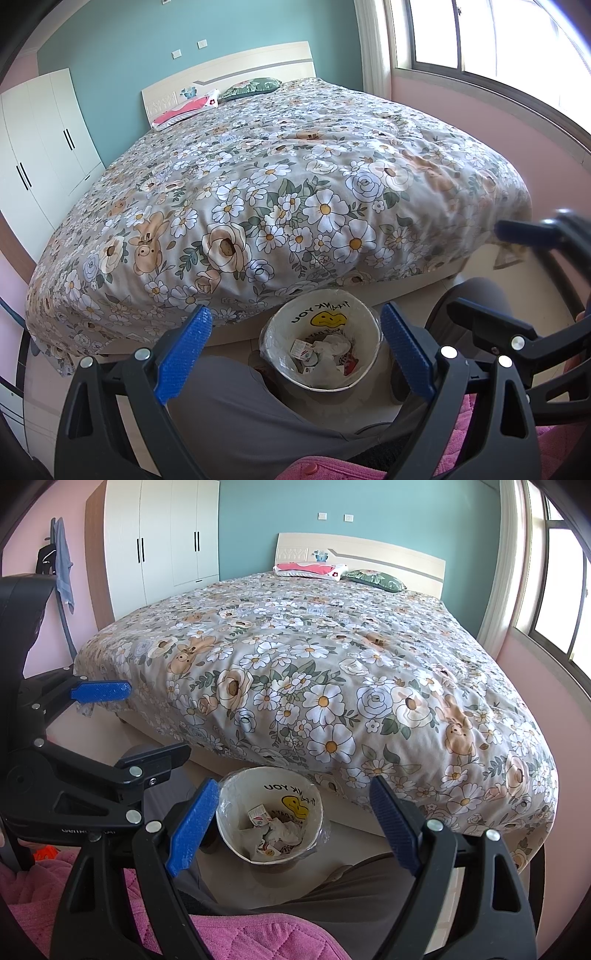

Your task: Collect trash

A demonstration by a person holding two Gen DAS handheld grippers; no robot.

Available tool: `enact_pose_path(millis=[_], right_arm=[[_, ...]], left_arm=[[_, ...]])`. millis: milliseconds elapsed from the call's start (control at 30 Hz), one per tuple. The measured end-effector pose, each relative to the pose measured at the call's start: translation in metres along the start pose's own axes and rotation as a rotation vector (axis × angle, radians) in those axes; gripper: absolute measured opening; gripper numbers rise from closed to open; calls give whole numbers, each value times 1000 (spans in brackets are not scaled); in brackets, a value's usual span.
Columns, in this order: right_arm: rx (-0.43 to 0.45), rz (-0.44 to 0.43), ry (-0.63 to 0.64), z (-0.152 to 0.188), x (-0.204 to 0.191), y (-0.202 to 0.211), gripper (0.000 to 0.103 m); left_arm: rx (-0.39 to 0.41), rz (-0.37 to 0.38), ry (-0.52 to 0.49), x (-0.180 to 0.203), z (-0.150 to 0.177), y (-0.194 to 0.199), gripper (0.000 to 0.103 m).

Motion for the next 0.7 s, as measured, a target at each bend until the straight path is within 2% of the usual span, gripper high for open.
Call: enact_pose_path(millis=[700], right_arm=[[-11,-6,-7,4,-1,-1,83]], left_arm=[[-17,20,12,2,4,-5,94]])
Point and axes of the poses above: each gripper's, at about its wrist camera, not at the fingertips, and y roughly against the way its jaws point, x to its right, z to its underside, the point moved 8 cm from there along -y, roughly the way its jaws point, and after that the axes turned 15 degrees about -y, right-handed, at the moved point
